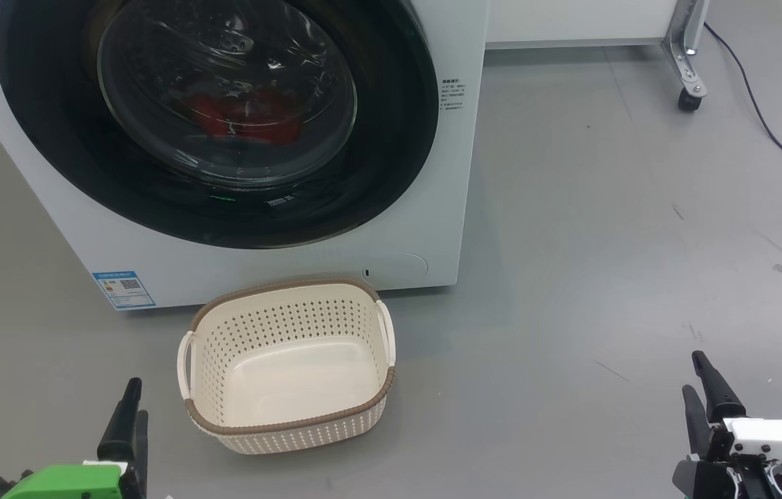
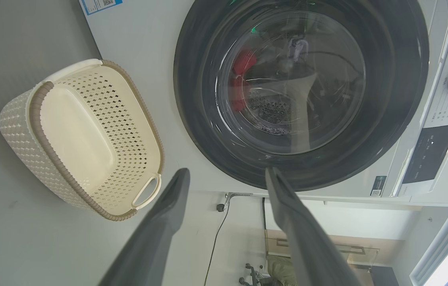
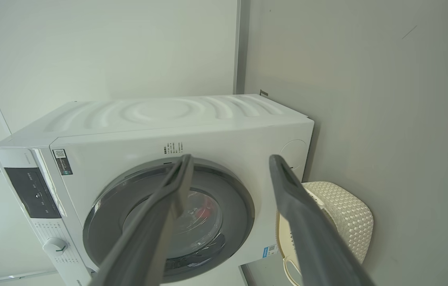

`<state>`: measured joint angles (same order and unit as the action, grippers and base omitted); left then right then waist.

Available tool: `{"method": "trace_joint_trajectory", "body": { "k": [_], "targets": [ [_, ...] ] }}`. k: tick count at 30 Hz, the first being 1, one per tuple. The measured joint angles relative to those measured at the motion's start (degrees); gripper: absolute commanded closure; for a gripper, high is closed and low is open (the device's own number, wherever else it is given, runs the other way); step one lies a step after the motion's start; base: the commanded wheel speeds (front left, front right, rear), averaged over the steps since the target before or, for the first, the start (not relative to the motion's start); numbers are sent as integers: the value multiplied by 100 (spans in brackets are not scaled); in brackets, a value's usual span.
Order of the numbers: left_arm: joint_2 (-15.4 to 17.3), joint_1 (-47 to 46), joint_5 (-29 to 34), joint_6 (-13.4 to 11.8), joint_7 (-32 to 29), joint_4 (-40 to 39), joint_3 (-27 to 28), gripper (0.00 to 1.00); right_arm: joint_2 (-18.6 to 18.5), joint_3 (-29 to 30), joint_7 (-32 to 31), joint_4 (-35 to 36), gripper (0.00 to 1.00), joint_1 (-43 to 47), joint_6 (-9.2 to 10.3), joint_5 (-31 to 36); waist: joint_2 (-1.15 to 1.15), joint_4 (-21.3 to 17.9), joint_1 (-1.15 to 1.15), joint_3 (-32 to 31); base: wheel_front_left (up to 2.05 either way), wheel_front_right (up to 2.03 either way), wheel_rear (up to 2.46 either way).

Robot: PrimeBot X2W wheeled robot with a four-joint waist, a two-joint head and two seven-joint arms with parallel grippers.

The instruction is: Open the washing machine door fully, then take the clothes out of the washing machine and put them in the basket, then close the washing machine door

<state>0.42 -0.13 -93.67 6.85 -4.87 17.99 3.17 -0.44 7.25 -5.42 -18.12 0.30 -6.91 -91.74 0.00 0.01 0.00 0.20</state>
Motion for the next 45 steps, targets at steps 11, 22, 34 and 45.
{"method": "trace_joint_trajectory", "body": {
  "k": [11, 22, 34, 45],
  "targets": [
    [3, -17, 320, 1, 222, -134, -181, 0, -73, -104, 172, 146, 0, 0, 0, 345, 0, 9, 0, 15, 0, 0, 0],
    [190, -101, 1094, 1, 469, -215, -446, 0, -348, -305, 482, 248, 0, -1, -1, 1154, 0, 18, 1, 28, 0, 0, 0],
    [457, -143, 2574, -241, 700, -313, -809, 0, -816, -803, 767, 377, 0, -10, 160, 2894, 0, 24, 0, 15, 0, 0, 0],
    [517, -169, 3768, -557, 918, -430, -1107, 0, -959, -1299, 969, 459, 0, -11, 411, 4151, 0, 32, 0, 6, 0, 0, 0]
  ]
}}
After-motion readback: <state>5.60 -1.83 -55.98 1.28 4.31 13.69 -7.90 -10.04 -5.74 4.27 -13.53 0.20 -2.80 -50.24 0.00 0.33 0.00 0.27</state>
